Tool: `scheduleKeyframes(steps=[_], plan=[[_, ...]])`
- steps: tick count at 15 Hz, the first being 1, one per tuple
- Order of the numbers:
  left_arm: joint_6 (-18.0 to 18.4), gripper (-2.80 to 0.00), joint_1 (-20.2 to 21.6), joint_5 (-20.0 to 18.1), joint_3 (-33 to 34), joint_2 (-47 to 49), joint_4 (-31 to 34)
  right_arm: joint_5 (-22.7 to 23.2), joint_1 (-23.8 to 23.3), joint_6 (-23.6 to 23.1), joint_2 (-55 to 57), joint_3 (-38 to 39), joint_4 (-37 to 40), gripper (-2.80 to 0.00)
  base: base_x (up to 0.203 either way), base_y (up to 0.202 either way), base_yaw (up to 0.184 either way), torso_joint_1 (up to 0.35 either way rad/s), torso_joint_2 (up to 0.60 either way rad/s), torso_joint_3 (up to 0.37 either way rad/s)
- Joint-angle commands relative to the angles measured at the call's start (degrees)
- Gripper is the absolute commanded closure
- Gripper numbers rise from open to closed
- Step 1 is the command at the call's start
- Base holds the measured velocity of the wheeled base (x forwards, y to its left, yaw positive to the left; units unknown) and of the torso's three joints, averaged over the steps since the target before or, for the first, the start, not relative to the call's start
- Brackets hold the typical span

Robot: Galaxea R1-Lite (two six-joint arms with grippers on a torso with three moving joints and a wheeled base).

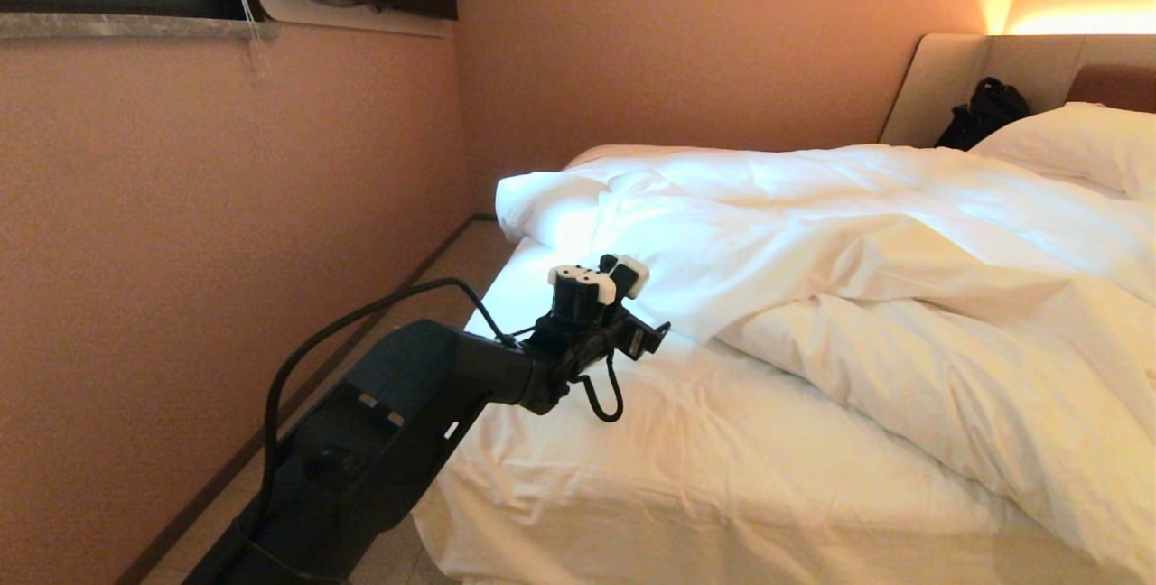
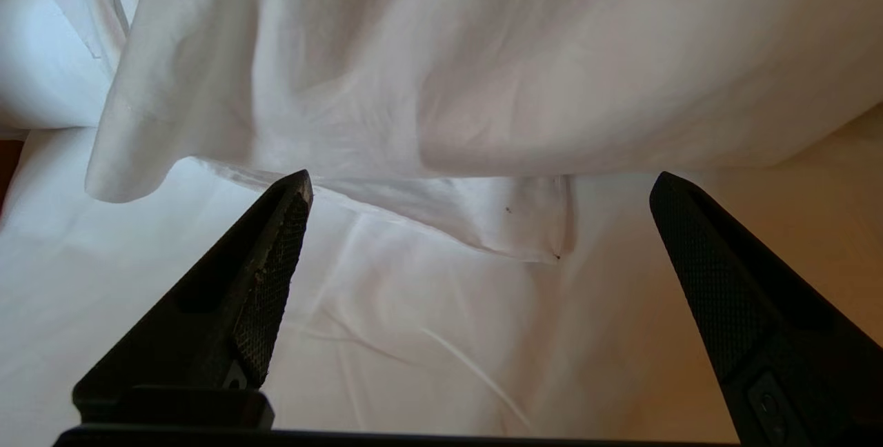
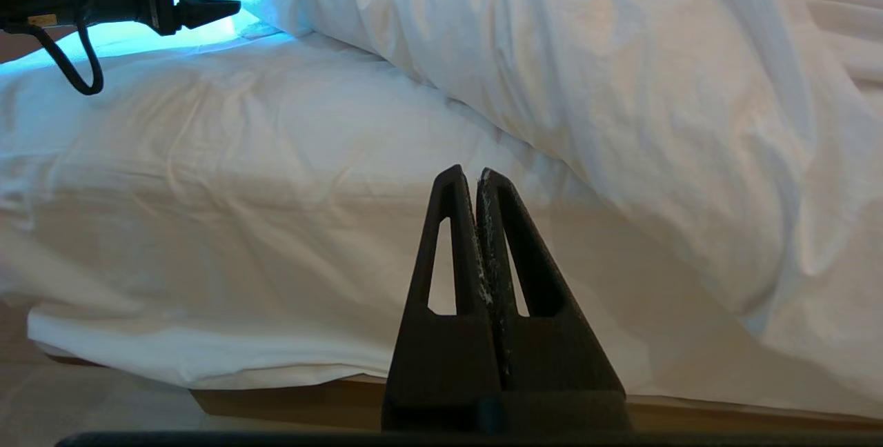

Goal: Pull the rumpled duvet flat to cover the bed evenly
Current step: Hold the folded corner of the quilt

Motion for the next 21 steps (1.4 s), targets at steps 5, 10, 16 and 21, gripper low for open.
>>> scheduleKeyframes(steps=[5, 10, 16, 21], plan=[[0.0, -2.80, 2.8, 0.0, 0.0, 0.1, -0.3, 0.0, 0.0, 0.0, 0.1, 0.0, 0.0, 0.00, 0.000, 0.000, 0.000, 0.000, 0.00, 0.000], [0.0, -2.80, 6.6, -0.1, 0.0, 0.0, -0.1, 0.0, 0.0, 0.0, 0.1, 0.0, 0.0, 0.00, 0.000, 0.000, 0.000, 0.000, 0.00, 0.000], [0.0, -2.80, 8.1, -0.4, -0.1, -0.1, -0.2, 0.0, 0.0, 0.0, 0.1, 0.0, 0.0, 0.00, 0.000, 0.000, 0.000, 0.000, 0.00, 0.000], [-0.1, -2.80, 9.1, -0.3, -0.1, 0.0, -0.3, 0.0, 0.0, 0.0, 0.1, 0.0, 0.0, 0.00, 0.000, 0.000, 0.000, 0.000, 0.00, 0.000]])
